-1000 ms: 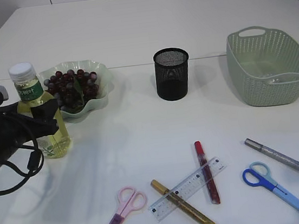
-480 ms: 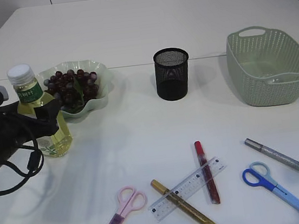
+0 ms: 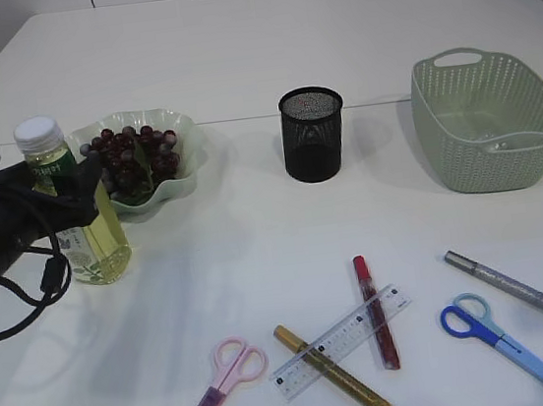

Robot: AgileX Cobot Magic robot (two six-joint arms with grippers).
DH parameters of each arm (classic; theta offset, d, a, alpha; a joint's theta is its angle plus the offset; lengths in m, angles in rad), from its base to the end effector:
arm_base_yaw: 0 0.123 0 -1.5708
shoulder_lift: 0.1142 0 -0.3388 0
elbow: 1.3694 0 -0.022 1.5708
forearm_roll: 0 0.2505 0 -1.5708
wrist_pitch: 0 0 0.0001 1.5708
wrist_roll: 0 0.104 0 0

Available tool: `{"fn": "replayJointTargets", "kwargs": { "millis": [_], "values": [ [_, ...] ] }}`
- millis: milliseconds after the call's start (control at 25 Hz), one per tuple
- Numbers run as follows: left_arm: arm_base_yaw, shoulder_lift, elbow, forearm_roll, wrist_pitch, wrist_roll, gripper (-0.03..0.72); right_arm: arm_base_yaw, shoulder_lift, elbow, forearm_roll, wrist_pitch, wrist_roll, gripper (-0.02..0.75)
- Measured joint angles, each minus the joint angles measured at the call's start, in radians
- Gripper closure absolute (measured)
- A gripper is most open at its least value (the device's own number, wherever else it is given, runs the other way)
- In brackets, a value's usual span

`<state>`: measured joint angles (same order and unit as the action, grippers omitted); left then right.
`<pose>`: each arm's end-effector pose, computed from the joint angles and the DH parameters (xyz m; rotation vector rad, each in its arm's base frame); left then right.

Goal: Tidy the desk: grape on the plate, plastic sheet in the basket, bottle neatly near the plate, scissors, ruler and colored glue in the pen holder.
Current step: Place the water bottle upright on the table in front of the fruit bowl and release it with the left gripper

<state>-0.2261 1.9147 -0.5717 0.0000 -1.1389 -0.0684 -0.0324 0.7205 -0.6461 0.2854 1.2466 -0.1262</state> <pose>0.3427 -0.0788 0.1833 0.1333 1.6873 -0.2209 0.0578 0.0259 0.3051 -0.0672 2.7625 0.3593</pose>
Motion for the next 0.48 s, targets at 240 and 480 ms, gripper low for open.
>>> {"fn": "replayJointTargets", "kwargs": {
  "millis": [240,480],
  "values": [
    [0.000,-0.061,0.000,0.000,0.000,0.018,0.102,0.000,0.000,0.000,0.000,0.000,0.000,0.267],
    [0.000,-0.149,0.000,0.000,0.038,0.045,0.127,0.000,0.000,0.000,0.018,0.000,0.000,0.267]
  ]
}}
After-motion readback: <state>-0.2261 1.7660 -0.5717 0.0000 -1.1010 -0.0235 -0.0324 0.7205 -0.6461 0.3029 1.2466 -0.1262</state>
